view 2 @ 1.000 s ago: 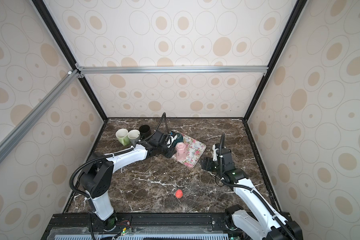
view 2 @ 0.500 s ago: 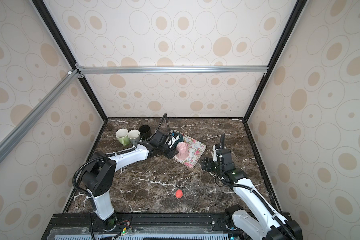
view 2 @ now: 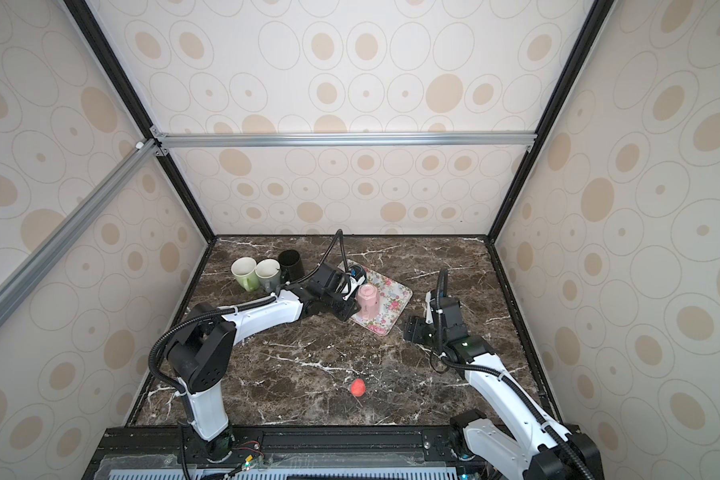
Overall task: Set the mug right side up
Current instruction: 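Lower the left gripper onto the pink mug and close on it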
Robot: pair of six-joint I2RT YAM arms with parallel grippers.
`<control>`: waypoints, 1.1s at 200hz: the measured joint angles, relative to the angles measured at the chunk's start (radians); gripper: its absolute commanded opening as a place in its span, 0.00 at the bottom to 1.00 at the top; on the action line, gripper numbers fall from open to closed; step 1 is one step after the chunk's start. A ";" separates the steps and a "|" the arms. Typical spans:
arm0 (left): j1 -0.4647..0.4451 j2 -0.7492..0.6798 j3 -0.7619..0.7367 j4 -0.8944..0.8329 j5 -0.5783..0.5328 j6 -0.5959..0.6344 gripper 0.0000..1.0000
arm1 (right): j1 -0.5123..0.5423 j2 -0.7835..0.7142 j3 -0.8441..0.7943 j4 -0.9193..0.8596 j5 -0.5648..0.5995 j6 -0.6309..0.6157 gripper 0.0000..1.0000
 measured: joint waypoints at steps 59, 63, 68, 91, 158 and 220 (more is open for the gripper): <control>-0.008 0.012 0.041 -0.040 -0.068 0.006 0.42 | 0.000 0.000 0.000 0.000 0.006 0.000 0.76; -0.008 0.013 0.043 -0.041 -0.074 0.006 0.42 | 0.000 0.000 0.000 0.000 0.008 0.000 0.76; -0.007 0.016 0.048 -0.043 -0.078 0.006 0.42 | 0.000 0.000 0.000 0.000 0.009 -0.001 0.76; -0.008 0.040 0.078 -0.051 -0.089 0.008 0.42 | 0.000 -0.002 0.000 -0.001 0.014 -0.001 0.76; -0.008 0.094 0.087 -0.050 -0.060 0.015 0.39 | -0.001 -0.012 0.000 -0.010 0.036 -0.001 0.76; -0.021 0.095 0.111 -0.087 -0.073 0.024 0.33 | -0.001 -0.017 -0.001 -0.011 0.041 -0.001 0.77</control>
